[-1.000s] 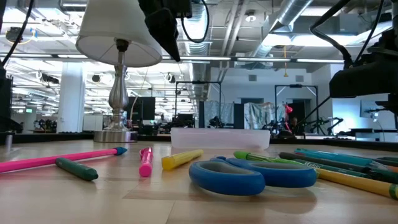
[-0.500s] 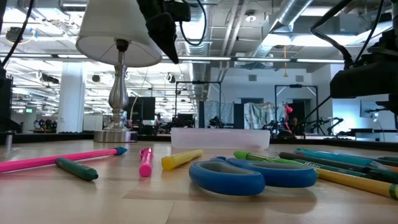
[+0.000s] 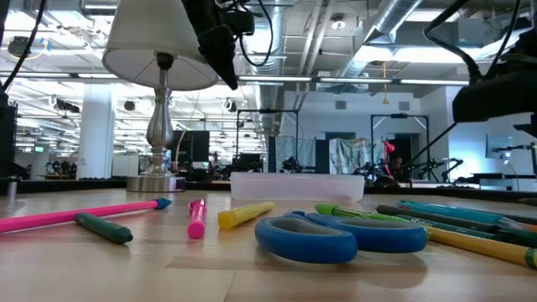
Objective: Pick & place school supplies into a supply box
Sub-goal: Put the green crayon into the pink supply box
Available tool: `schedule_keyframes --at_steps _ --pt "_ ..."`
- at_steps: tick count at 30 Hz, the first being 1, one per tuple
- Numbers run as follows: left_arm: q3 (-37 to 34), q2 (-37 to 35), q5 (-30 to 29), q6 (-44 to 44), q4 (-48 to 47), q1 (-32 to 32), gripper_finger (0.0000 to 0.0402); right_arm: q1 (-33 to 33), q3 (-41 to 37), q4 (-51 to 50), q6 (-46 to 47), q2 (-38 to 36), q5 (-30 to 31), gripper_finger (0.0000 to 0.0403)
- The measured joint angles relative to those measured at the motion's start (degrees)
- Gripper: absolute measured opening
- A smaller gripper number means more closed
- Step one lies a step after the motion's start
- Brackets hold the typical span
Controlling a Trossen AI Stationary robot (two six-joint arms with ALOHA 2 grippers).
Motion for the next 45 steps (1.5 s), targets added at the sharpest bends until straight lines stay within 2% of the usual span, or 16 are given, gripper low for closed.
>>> schedule_keyframes --at_steps 6,10,15,23,30,36,40,45 --pt "0.0 0.0 0.2 1.2 0.0 1.2 0.0182 -0.9 0.0 -2.5 -0.5 -2.8 3.5 0.0003" --pt "0.0 0.0 0.1 2.1 -0.3 2.0 0.0182 -2.5 0.0 -2.9 -4.8 -4.5 7.3 0.0003" --pt "0.1 0.0 -0.1 2.4 -0.6 3.3 0.0182 -7.8 0.0 -3.6 -16.9 -6.5 10.4 0.0003" --pt "0.1 0.0 -0.1 -0.5 -2.1 3.8 0.0182 -20.6 0.1 -3.3 -38.8 -10.7 15.8 0.0003" --pt "-0.1 0.0 2.4 -9.8 -5.1 3.9 0.0182 -30.1 0.1 -0.4 -56.7 -15.3 20.7 0.0003" --pt "-0.1 0.0 7.0 -20.1 -4.8 2.0 0.0182 -37.7 0.1 8.8 -78.8 -16.3 20.3 0.0003" --pt "-0.1 0.0 6.8 -25.3 -3.0 -1.0 0.0182 -42.9 0.1 16.1 -93.6 -15.6 16.6 0.0003" --pt "-0.1 0.0 4.6 -32.7 -0.7 -4.8 0.0182 -49.8 0.2 20.5 -106.1 -13.3 10.6 0.0003"
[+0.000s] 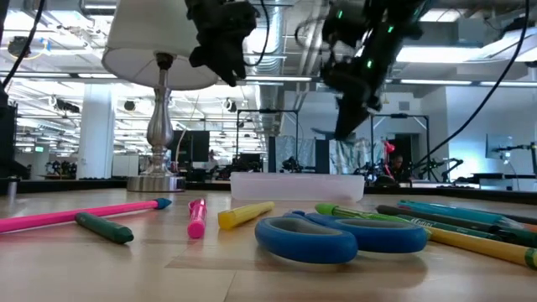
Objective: Pick & place school supplies into a supply box
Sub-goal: Put the green crayon into the pink supply box
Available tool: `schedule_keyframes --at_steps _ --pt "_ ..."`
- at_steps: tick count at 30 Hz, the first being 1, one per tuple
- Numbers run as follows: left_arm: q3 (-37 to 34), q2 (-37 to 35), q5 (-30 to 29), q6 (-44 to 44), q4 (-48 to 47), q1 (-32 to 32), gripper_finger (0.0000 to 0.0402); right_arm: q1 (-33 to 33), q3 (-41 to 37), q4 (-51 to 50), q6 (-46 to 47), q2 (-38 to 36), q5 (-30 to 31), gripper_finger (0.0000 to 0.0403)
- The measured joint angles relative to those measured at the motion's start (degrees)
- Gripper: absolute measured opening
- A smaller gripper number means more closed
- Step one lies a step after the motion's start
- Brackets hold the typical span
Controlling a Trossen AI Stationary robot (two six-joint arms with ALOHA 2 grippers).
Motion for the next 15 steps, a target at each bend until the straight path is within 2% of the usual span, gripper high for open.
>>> schedule_keyframes --at_steps 4,7,11,15 --pt "0.0 0.0 -3.0 -4.1 2.4 -3.2 0.0182 -4.1 -0.1 2.4 -6.3 3.2 -6.6 0.0003" --pt "0.0 0.0 -4.3 -6.4 3.1 -5.2 0.0182 -4.9 -0.1 4.2 -9.9 6.0 -11.2 0.0004" --pt "0.0 0.0 -5.1 -8.7 2.9 -7.6 0.0182 -4.0 -0.1 5.7 -10.9 9.2 -13.3 0.0007" --pt "0.0 0.0 -8.8 -9.2 2.9 -9.6 0.0182 -2.3 -0.1 6.0 -10.9 10.6 -14.0 0.0012"
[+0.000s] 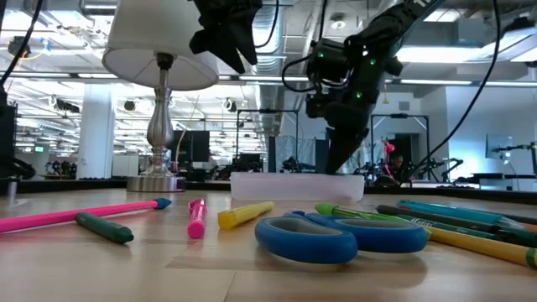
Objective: Pick & place school supplies into a supply box
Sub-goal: Put the green crayon into the pink supply box, then put the pink pencil into the pink supply box
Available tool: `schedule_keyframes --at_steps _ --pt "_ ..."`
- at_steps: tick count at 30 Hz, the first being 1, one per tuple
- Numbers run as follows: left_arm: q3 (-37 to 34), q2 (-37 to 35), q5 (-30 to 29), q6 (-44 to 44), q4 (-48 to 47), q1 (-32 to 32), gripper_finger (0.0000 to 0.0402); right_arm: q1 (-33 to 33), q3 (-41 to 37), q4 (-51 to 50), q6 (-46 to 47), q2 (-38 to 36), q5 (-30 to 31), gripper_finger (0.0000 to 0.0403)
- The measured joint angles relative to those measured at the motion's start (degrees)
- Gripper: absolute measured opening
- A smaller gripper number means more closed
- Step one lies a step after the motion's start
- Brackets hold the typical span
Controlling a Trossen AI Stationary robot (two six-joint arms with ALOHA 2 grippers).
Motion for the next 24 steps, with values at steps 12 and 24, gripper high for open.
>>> schedule_keyframes --at_steps 12,24 --pt "0.0 0.0 -1.8 -0.8 0.0 -1.6 0.0182 1.0 0.0 0.3 5.4 0.1 0.0 0.0099" --pt "0.0 0.0 6.3 -3.6 -2.7 -2.8 0.0182 5.3 1.2 -0.2 9.1 -8.1 3.3 0.0157"
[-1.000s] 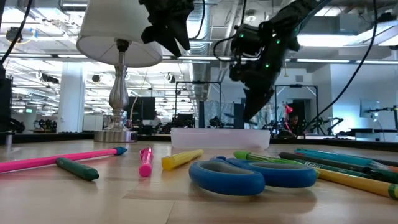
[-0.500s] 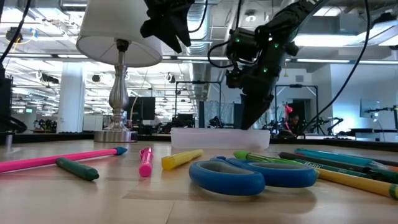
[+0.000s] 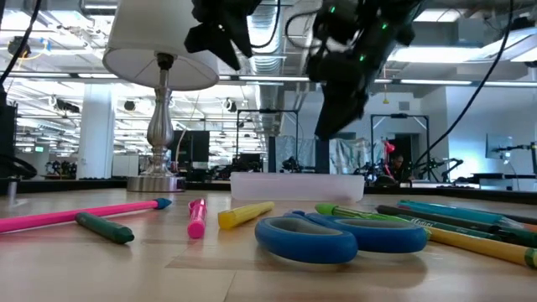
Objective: Pick & place school supplies into a supply box
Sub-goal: Put the pink pencil into the pink supply box
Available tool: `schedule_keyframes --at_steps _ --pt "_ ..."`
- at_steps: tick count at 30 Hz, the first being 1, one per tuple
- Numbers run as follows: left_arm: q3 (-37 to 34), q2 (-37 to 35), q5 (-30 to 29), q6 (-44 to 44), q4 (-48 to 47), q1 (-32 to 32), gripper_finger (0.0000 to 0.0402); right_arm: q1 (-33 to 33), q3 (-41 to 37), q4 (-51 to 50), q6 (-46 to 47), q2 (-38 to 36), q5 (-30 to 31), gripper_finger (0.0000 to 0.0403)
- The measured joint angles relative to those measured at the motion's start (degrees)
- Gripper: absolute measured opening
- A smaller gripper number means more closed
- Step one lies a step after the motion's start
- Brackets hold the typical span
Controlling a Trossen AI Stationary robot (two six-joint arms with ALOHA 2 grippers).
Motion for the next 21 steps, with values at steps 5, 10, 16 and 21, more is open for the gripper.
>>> schedule_keyframes --at_steps 5,10,16,21 --pt "0.0 0.0 -3.3 -5.4 -3.4 -4.4 0.0182 2.8 0.0 -2.1 1.5 -5.4 3.0 0.0146" --pt "0.0 0.0 -9.8 -15.3 -7.4 -11.9 0.0182 7.2 0.0 -6.3 4.6 -10.7 7.2 0.0134" --pt "-4.4 0.4 -13.4 -32.2 -7.8 -21.1 0.0182 15.1 -1.0 -12.1 11.1 -17.0 15.1 0.0126" --pt "-11.8 0.3 -12.8 -44.5 -4.7 -25.2 0.0182 22.2 -1.1 -14.4 17.5 -21.2 20.4 0.0125"
